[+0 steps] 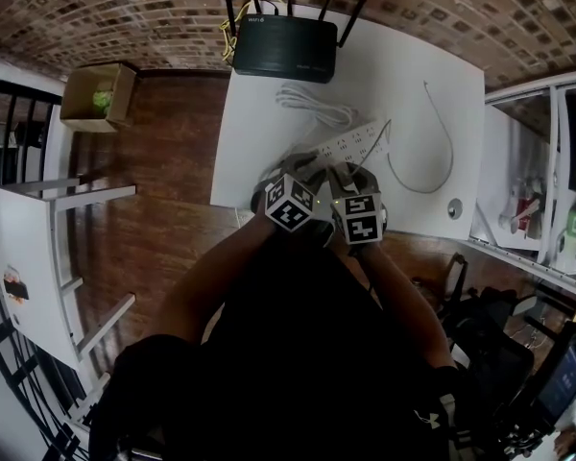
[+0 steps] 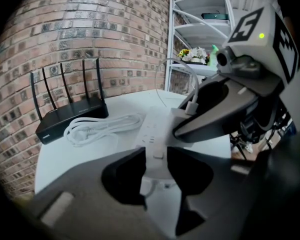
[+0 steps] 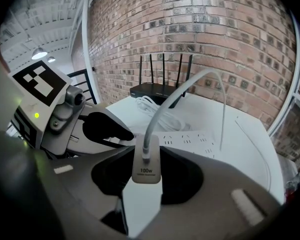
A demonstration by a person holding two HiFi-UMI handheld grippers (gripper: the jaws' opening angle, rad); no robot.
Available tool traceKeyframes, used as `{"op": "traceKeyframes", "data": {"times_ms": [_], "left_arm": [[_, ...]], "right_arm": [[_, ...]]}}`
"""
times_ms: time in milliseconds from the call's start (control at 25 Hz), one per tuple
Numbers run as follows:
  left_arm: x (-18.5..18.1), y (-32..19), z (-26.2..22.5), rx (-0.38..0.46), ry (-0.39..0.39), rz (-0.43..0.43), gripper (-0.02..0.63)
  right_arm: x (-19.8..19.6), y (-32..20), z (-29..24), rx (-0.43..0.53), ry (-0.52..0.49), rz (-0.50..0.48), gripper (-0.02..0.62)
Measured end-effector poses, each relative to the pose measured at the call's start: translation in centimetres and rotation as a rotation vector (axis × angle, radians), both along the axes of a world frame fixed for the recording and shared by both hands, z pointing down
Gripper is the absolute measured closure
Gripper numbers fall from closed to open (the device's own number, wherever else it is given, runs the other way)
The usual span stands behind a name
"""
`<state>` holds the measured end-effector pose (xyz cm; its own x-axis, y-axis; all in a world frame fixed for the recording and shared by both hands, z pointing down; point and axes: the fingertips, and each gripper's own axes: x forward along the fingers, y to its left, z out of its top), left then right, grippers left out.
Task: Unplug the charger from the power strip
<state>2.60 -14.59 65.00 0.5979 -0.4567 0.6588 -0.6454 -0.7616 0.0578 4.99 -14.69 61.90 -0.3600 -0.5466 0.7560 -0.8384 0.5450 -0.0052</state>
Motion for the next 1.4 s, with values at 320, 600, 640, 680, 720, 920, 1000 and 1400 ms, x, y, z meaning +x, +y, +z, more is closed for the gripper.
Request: {"op": "traceKeyframes", "data": {"times_ms": [320,600,640,680,720,920,1000,1400], "left_arm": [[0.3,0.2,0.0,0.004,-0.005,0.007,0.469],[0.3,0.1,0.1,0.003,-0.005,-0.005,0.469],[0.4,0.1,0.1,0.002,-0.005,-0.007,0.469],[0.4,0.1,0.1,0.002,-0.004,-0.009,0.469],[0.4,0.1,0.2,0.0,-0.004,-0.012,0.469],[-0.2,0.0,-0.3,-0.023,0.009,-0.052,0.453],[-0.4,-0.1,-1.0,-0.023,0.035,-0.077,0.453],[0.3,1.5,-4.4,-0.034,0.113,-0.124,0.453]], "right_arm": [[0.2,0.3,-0.2,0.024,0.058,-0.031,0.456],[1.0,0.4,-0.4,0.022,-0.034,0.007,0.456],[1.3,0.5,-0.4,0.019,-0.065,0.022,0.456],[1.4,0.5,-0.6,0.013,-0.097,0.04,0.456],[1.6,0.5,-0.8,0.007,-0.128,0.058,0.456],[3.0,0.4,-2.1,-0.011,-0.255,0.15,0.454],[3.8,0.3,-2.7,-0.011,-0.293,0.184,0.454],[8.5,0.1,-3.8,-0.049,-0.516,0.359,0.454]]}}
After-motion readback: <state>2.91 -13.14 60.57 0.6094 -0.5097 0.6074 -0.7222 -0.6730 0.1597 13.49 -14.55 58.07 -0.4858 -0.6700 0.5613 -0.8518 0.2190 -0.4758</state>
